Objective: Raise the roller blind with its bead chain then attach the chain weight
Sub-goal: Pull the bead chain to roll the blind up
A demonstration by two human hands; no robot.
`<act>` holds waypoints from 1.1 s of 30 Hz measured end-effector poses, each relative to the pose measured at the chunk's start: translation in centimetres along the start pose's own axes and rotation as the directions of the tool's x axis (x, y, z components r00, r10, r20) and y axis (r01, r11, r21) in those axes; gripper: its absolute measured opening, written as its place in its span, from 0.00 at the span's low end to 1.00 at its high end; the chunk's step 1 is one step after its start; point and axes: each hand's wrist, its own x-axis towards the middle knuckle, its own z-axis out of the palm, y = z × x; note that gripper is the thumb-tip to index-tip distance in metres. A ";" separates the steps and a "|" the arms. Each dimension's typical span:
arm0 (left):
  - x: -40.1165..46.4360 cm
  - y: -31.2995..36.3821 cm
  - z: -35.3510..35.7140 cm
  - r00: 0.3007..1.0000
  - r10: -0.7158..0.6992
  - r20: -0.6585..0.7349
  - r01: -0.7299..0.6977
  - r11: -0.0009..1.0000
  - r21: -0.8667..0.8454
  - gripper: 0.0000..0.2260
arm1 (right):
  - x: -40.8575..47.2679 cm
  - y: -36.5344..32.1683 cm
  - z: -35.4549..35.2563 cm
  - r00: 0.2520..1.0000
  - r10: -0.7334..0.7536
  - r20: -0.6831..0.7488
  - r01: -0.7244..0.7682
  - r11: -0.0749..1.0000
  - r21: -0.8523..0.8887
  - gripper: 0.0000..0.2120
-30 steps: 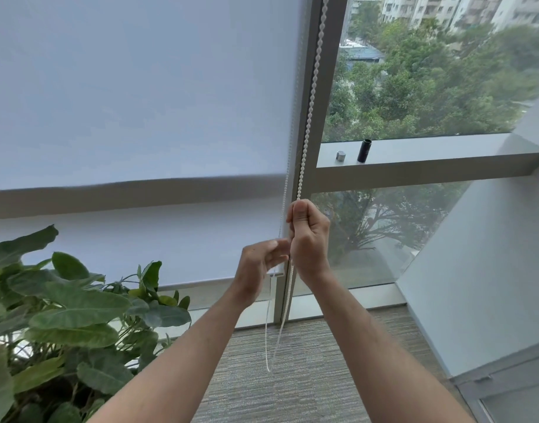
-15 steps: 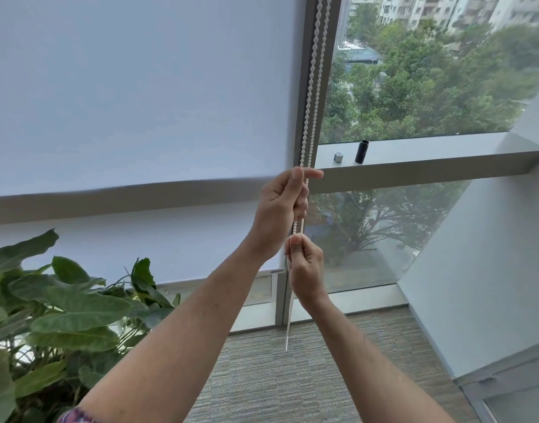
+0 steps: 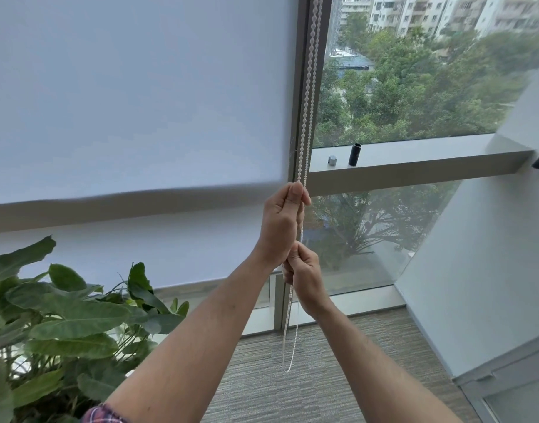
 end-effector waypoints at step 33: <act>-8.4 -8.4 -4.0 0.923 -0.382 0.052 0.363 0.906 0.217 0.21 | 3.1 -6.4 2.3 0.965 -0.260 -0.044 0.263 0.961 0.089 0.19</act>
